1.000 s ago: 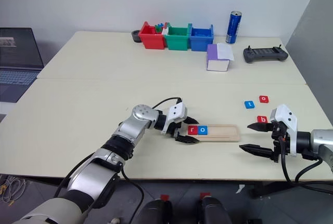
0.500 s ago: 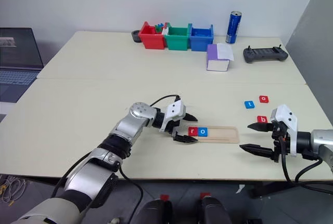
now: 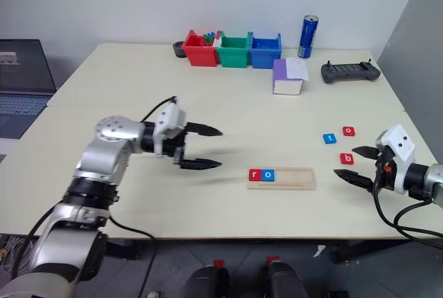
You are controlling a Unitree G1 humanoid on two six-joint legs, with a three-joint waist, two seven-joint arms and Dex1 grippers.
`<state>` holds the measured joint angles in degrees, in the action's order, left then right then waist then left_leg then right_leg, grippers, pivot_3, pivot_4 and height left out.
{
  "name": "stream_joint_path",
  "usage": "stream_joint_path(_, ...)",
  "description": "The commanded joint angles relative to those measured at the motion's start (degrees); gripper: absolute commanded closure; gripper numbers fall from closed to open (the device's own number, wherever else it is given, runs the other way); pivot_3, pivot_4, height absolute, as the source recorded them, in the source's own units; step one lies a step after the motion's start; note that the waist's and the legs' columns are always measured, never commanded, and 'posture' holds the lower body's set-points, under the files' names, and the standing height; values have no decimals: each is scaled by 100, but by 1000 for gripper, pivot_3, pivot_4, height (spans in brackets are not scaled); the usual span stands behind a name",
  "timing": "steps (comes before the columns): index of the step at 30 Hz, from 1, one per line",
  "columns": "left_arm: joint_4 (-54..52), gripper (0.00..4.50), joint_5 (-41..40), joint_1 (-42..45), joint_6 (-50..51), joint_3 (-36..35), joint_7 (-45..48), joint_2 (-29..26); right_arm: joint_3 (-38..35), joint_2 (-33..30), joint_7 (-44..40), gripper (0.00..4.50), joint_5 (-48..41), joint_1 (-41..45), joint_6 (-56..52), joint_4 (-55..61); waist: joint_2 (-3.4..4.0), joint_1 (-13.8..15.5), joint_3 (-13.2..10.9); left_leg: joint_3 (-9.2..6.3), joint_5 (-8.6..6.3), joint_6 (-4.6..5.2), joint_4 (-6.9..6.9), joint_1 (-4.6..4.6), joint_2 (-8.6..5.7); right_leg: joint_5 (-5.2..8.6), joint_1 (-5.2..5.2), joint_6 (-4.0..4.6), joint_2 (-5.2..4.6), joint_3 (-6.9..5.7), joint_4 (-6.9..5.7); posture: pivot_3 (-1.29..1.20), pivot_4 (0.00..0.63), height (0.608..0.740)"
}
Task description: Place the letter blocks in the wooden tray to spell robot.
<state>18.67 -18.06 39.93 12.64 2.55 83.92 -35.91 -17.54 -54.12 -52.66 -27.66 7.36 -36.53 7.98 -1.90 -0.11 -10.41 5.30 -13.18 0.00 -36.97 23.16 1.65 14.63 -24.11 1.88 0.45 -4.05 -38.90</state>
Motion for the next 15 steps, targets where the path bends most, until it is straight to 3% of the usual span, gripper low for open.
stream_joint_path(1,-754,13,-780,-162,806,-560,104,-392,-406,11,465,0,-20,225,-318,-207,0,1,0,0,0,0,-1,0,-1,0,1,0,-1,0,-1,0,150,740)
stream_joint_path(7,-1738,13,-971,-1135,1118,-847,33,-1117,-729,-211,695,0,88,547,-377,-1003,5,1,3,15,-1,1,5,-8,-5,1,3,1,-5,14,1,0,150,740)
stream_joint_path(15,-2063,13,-853,-1681,546,-885,-323,-1117,-411,-185,685,0,264,928,-172,-1455,5,-4,3,21,-2,3,5,-16,-2,0,4,1,-4,18,-5,0,150,740)
